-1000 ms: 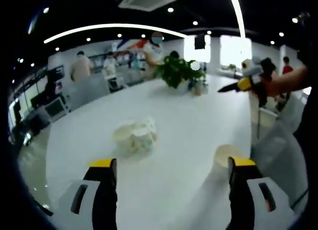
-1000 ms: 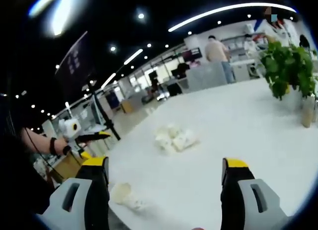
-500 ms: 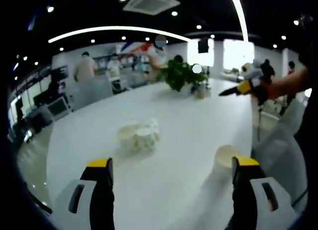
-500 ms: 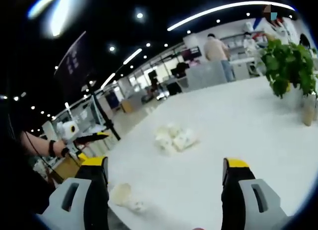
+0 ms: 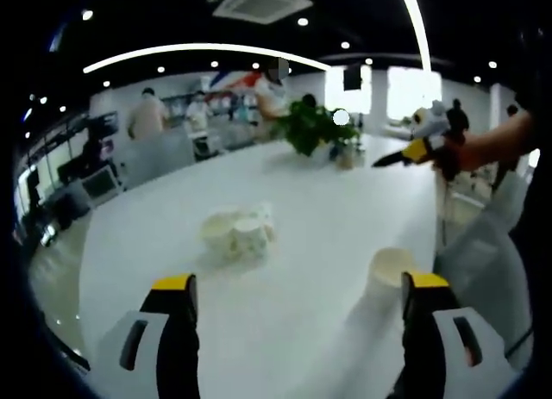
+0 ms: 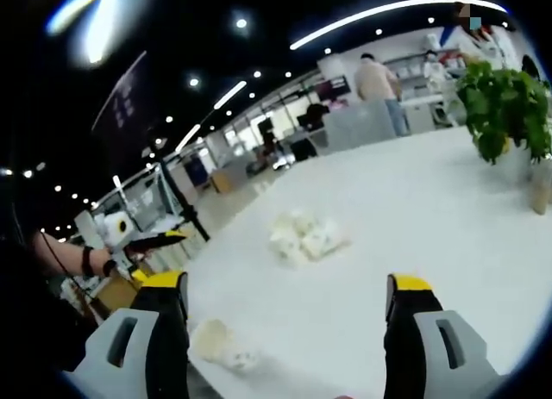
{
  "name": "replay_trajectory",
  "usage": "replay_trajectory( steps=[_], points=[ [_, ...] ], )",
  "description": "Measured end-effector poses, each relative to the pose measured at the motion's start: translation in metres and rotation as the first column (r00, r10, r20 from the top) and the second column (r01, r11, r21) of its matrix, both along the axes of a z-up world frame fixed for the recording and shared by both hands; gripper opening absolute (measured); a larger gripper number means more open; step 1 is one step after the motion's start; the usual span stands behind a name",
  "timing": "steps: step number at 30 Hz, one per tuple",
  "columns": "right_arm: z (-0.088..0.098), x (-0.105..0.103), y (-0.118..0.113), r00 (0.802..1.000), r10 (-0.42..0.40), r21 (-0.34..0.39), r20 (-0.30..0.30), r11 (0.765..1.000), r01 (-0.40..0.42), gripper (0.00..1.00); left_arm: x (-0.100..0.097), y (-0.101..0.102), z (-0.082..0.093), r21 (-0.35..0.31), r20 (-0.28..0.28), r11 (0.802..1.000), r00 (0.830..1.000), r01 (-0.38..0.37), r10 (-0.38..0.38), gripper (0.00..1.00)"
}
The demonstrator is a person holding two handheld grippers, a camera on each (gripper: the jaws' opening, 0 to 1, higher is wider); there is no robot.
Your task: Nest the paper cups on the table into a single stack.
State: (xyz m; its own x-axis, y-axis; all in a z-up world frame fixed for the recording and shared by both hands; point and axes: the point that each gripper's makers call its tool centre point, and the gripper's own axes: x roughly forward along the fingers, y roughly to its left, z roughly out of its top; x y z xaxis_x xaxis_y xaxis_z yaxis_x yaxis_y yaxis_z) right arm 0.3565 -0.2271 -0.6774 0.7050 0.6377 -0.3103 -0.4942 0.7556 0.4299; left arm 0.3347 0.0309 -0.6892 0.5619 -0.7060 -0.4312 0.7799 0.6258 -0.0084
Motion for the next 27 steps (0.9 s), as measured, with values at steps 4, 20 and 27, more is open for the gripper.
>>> replay_trajectory(
  steps=[4, 20, 27],
  points=[
    [-0.004, 0.010, 0.007, 1.000, -0.015, 0.044, -0.010, 0.999, 0.015, 0.92, 0.000, 0.002, -0.001, -0.001, -0.007, 1.000, 1.000, -0.001, 0.001, 0.99],
    [-0.050, 0.074, 0.023, 0.988, -0.110, 0.132, -0.108, 0.983, 0.124, 0.84, -0.009, -0.005, -0.005, -0.018, -0.016, 1.000, 1.000, 0.012, -0.012, 0.99],
    [-0.069, 0.106, 0.039, 0.989, -0.088, 0.093, -0.120, 0.991, 0.100, 0.83, -0.012, -0.007, -0.008, -0.015, -0.030, 1.000, 0.999, 0.026, -0.026, 0.99]
  ],
)
